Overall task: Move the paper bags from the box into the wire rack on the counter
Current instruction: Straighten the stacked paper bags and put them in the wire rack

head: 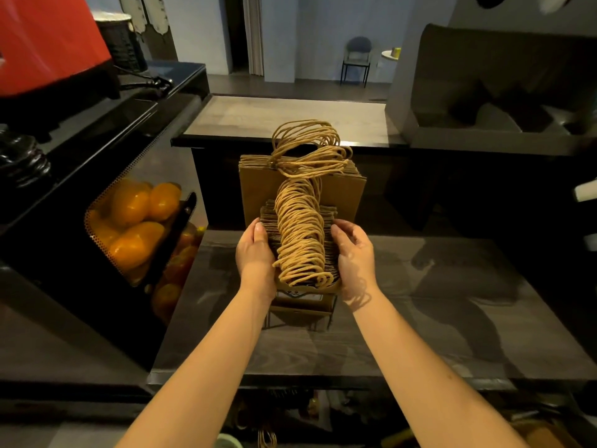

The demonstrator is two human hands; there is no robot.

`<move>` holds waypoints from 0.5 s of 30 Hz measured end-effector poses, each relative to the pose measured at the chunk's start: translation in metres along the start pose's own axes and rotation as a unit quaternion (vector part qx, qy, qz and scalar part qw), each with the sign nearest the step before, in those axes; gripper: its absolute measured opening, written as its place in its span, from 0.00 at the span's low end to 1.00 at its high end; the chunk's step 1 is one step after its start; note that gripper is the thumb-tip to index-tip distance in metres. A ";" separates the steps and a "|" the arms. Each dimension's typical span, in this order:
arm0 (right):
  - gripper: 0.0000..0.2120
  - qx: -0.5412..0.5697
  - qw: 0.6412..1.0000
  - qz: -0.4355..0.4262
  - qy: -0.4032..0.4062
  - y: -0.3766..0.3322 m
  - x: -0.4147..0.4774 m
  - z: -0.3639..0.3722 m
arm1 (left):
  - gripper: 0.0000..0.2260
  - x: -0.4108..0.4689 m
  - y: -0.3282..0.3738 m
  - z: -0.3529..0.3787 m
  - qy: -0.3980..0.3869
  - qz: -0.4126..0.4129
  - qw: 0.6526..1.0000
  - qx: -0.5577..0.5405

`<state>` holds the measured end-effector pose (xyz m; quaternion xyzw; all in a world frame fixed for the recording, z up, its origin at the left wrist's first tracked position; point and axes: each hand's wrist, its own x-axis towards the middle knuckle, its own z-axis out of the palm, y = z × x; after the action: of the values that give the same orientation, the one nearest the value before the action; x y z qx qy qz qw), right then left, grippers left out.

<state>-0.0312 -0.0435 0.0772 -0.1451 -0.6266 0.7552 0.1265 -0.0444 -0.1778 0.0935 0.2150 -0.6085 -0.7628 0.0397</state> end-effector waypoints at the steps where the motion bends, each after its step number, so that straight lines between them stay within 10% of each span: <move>1: 0.08 0.006 1.000 0.011 0.003 0.000 0.002 0.001 | 0.16 0.001 0.001 0.000 0.000 -0.015 1.000 -0.009; 15: 0.13 -0.012 0.998 0.001 -0.066 0.003 -0.003 -0.008 | 0.17 -0.007 0.000 -0.004 -0.030 0.012 0.999 -0.018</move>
<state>-0.0249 -0.0376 0.0733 -0.0967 -0.6424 0.7557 0.0824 -0.0368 -0.1793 0.0949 0.1833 -0.5983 -0.7792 0.0346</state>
